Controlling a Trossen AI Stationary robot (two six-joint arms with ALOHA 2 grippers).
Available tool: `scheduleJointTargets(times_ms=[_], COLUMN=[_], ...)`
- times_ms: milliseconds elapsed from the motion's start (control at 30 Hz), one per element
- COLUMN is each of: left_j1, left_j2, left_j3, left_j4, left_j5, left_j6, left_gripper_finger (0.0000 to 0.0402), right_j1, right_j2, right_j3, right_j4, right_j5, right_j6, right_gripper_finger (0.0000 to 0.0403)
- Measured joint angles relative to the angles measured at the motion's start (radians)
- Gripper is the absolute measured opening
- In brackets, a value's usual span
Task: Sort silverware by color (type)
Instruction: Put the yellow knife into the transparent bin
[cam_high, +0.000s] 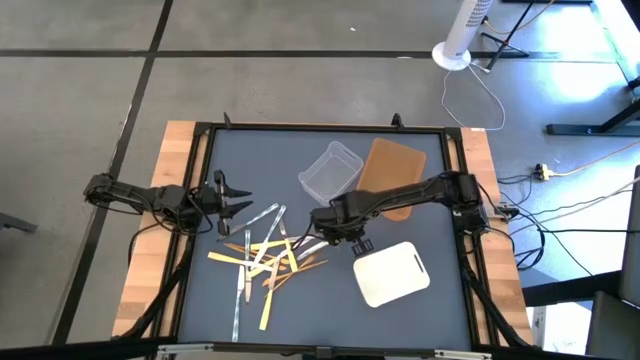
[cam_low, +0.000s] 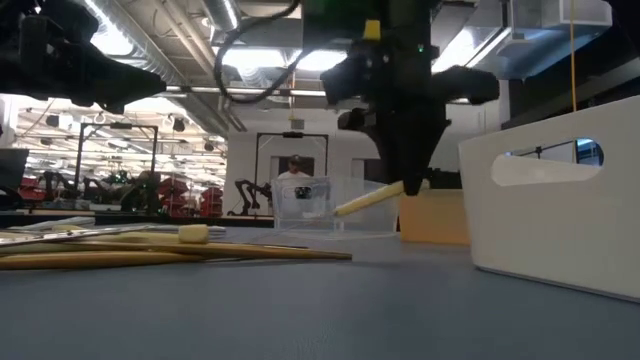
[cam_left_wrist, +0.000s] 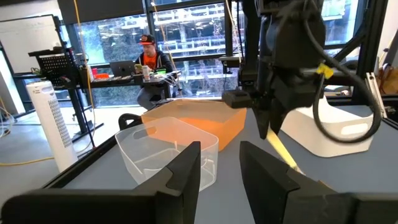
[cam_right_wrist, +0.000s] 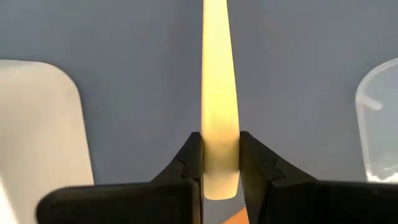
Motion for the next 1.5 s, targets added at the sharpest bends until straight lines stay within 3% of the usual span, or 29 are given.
scheduleJointTargets(times_ms=[967, 1500], left_j1=[0.0, 0.0], left_j2=[0.0, 0.0], left_j3=[0.0, 0.0], left_j4=[0.0, 0.0], left_j5=[0.0, 0.0], left_j6=[0.0, 0.0], left_gripper_finger=[0.0105, 0.0105], right_j1=[-0.023, -0.282], right_j2=[-0.245, -0.348], right_j3=[0.001, 0.001], right_j4=[-0.226, -0.273], right_j5=[0.087, 0.104], right_j6=[-0.004, -0.121], right_gripper_finger=[0.0049, 0.0054])
